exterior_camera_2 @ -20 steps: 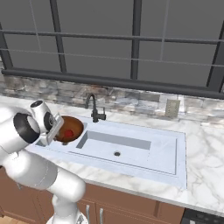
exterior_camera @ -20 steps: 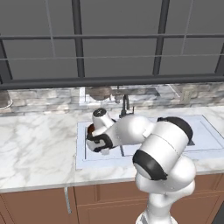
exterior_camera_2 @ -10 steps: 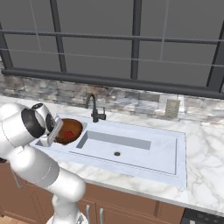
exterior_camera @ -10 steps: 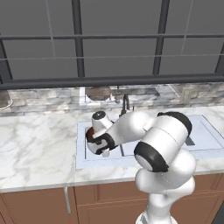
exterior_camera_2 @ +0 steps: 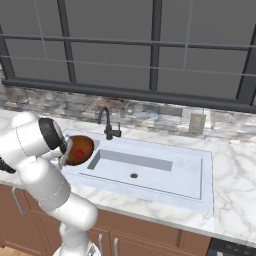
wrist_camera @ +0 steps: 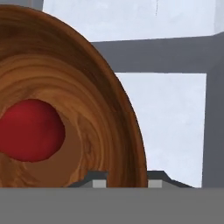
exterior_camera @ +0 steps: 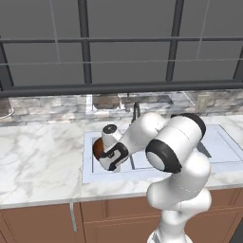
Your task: Pick the tomato from the cabinet and place it in the bowl. Then pick the bowl and place it in the sink. Then turn on the sink facuet.
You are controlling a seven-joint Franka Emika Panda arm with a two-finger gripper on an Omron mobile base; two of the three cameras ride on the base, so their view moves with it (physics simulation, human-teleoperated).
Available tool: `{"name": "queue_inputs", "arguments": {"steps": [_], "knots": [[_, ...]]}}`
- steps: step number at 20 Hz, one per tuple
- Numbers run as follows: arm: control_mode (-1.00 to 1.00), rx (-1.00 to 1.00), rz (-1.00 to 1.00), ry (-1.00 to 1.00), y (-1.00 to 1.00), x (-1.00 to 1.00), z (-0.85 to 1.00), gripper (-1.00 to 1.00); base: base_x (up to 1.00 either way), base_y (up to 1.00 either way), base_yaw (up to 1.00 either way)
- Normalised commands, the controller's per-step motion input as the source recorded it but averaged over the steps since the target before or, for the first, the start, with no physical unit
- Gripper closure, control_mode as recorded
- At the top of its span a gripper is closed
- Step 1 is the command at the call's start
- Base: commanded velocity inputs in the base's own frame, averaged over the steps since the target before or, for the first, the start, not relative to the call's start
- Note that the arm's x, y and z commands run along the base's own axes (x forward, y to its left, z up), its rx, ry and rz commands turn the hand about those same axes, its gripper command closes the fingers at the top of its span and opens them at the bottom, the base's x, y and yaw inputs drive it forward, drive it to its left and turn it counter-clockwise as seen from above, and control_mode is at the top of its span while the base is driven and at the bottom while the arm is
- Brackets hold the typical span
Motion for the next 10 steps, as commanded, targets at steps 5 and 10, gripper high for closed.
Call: {"name": "queue_inputs", "arguments": {"steps": [5, 10], "knots": [[-1.0, 0.01, 0.0, -0.07, 0.0, 0.12, -0.16, 1.0, 0.0, 0.0, 0.0], [-1.0, 0.03, 0.0, -0.05, 0.0, 0.0, 0.0, 1.0, 0.0, 0.0, 0.0]]}}
